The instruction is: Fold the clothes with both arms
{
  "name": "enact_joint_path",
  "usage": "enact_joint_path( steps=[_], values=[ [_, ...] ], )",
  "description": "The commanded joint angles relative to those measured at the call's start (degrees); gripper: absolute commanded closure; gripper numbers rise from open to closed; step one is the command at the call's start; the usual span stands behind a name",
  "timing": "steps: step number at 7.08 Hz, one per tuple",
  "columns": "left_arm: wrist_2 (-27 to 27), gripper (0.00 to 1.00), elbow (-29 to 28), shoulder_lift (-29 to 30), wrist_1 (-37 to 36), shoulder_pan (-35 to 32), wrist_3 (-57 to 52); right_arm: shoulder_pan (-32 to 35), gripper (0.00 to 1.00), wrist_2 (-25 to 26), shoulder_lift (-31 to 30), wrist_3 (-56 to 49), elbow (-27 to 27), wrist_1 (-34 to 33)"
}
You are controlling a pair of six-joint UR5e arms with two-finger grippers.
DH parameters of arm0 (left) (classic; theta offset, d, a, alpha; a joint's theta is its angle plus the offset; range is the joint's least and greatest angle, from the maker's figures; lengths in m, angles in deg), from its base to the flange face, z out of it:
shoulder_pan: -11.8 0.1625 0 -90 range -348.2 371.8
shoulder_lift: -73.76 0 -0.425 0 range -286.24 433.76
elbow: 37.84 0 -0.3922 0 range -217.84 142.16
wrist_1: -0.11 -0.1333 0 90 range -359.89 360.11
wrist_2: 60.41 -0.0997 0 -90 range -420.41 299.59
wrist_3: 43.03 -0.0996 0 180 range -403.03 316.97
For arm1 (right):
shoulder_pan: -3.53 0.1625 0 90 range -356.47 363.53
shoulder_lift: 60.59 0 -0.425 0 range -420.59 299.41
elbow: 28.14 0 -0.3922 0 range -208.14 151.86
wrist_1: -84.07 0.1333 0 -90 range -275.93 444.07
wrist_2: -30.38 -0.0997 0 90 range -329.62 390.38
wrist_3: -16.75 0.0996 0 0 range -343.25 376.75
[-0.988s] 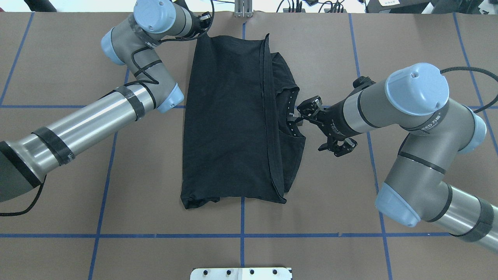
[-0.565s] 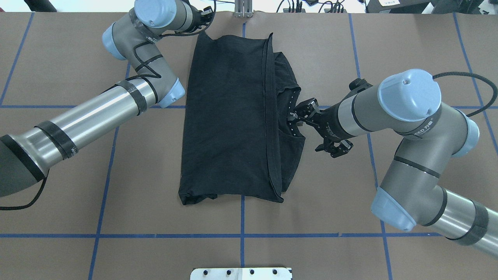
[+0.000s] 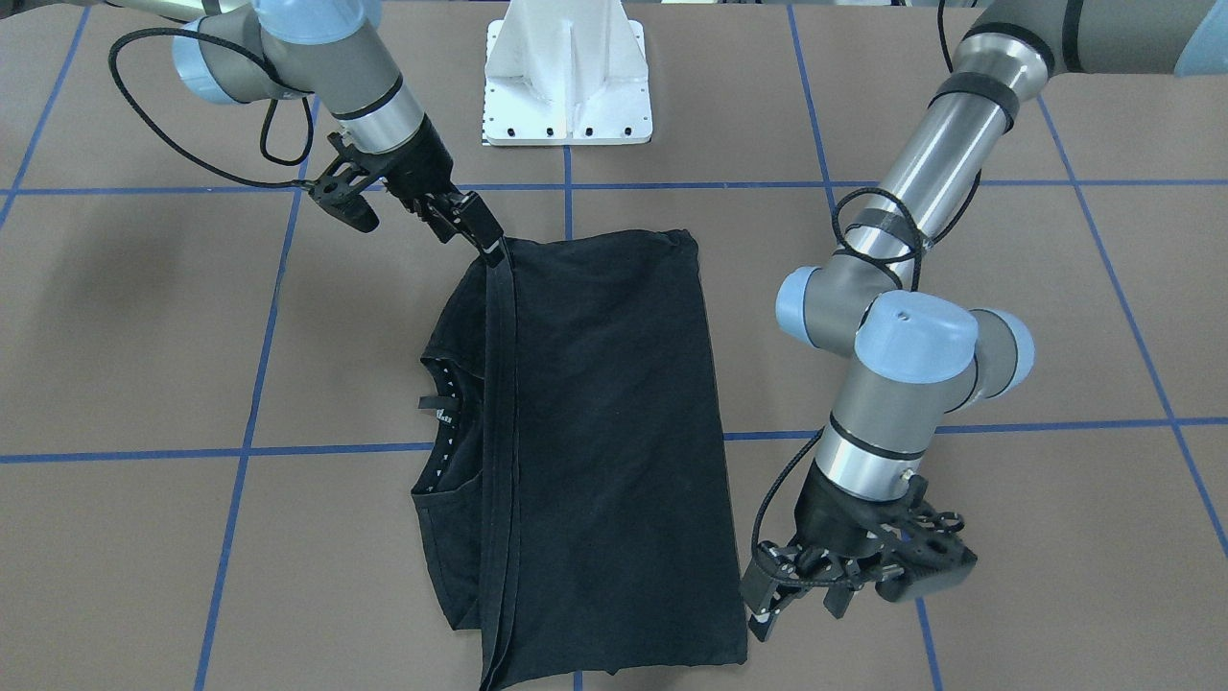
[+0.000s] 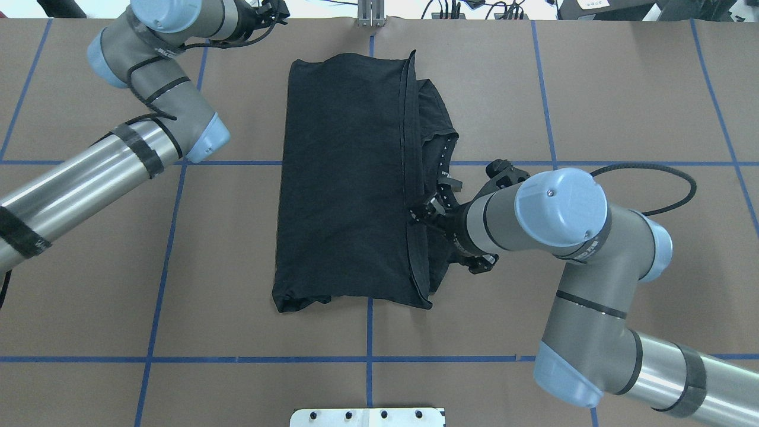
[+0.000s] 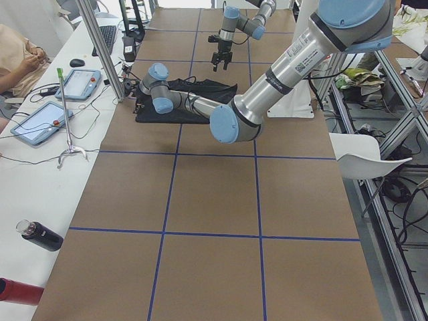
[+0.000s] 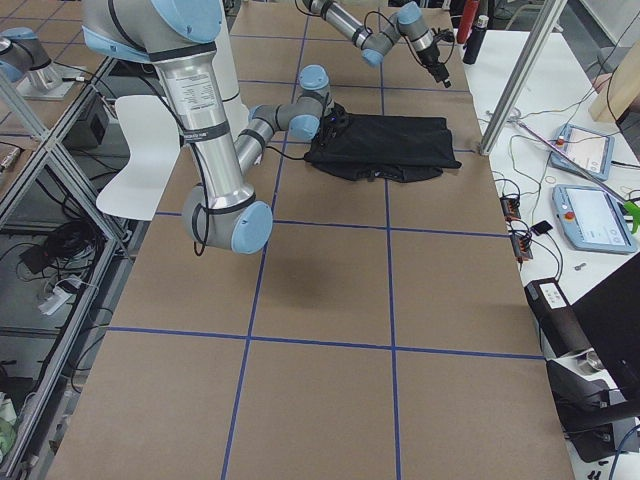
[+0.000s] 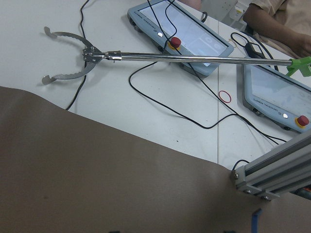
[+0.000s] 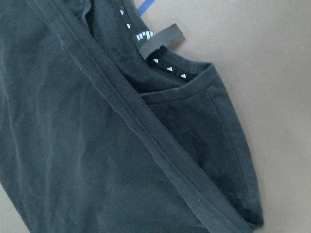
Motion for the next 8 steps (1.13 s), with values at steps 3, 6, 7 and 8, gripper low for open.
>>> enact_joint_path(
  steps=[3,6,7,8],
  values=[
    [12.11,0.00,31.32,-18.14,-3.30,-0.13,3.94,-4.51,0.02,-0.04,6.06,-35.10,-1.56,-14.94],
    [13.21,0.06,35.57,-19.83,-2.16,-0.04,11.57,-6.09,0.00,3.89,7.90,-52.41,-5.23,-15.22],
    [13.91,0.01,37.32,-21.49,-2.51,0.04,12.02,-7.32,0.01,6.70,8.26,-55.39,-7.00,-15.22],
    [14.96,0.01,36.99,-22.20,-2.51,0.04,11.85,-7.76,0.10,6.90,8.53,-59.68,-8.32,-16.87]
  ],
)
